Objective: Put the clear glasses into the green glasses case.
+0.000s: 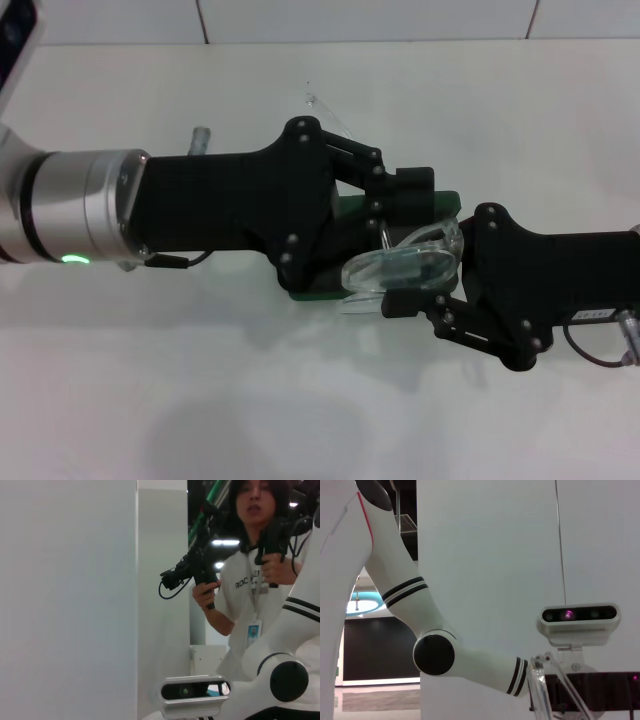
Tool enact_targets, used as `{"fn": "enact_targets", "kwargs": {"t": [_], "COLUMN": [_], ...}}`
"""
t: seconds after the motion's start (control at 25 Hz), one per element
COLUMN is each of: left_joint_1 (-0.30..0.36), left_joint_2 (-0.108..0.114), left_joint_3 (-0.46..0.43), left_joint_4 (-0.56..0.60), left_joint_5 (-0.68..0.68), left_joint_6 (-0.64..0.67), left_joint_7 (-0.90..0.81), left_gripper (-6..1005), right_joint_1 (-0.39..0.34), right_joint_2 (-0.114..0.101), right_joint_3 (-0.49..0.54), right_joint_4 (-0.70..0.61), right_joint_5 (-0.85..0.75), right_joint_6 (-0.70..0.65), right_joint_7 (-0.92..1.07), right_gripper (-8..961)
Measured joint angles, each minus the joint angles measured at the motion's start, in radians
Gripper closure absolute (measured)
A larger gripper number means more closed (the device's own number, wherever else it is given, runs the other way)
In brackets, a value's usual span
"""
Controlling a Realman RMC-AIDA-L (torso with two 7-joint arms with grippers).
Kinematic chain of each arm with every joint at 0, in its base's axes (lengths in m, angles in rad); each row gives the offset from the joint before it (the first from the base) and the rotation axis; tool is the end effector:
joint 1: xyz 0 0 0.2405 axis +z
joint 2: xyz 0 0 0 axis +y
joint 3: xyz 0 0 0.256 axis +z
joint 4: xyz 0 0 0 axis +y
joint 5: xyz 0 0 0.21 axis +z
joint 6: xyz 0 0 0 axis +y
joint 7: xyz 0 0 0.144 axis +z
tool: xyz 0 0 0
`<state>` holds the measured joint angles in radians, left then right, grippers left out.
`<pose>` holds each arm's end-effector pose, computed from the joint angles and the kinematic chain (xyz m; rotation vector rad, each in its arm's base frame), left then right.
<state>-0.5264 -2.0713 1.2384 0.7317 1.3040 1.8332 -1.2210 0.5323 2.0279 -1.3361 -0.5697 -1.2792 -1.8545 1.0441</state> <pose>-0.1500 0.2937 -0.0027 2.7289 -0.0603 1.3717 0.1766 0.2808 -0.0156 2.7345 0.0971 -1.3254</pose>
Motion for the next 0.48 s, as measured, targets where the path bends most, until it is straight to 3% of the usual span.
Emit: {"fn": "enact_targets", "kwargs": {"t": [0.24, 0.48], "left_joint_1": [-0.034, -0.063], "left_joint_2": [0.017, 0.019], "left_joint_3": [0.001, 0.001], "left_joint_4": [0.000, -0.006], "left_joint_5": [0.027, 0.051], "left_joint_6": [0.017, 0.025], "left_joint_7": [-0.008, -0.010], "left_gripper": [926, 927], "right_joint_1": [0.000, 0.000], "right_joint_2": [0.000, 0.000], "right_joint_3": [0.000, -0.001], "right_joint_4": [0.001, 0.002], "right_joint_5": [0.000, 0.000], "right_joint_6": [-0.001, -0.005], "right_joint_7": [0.000, -0.001], "right_gripper": [842, 842]}}
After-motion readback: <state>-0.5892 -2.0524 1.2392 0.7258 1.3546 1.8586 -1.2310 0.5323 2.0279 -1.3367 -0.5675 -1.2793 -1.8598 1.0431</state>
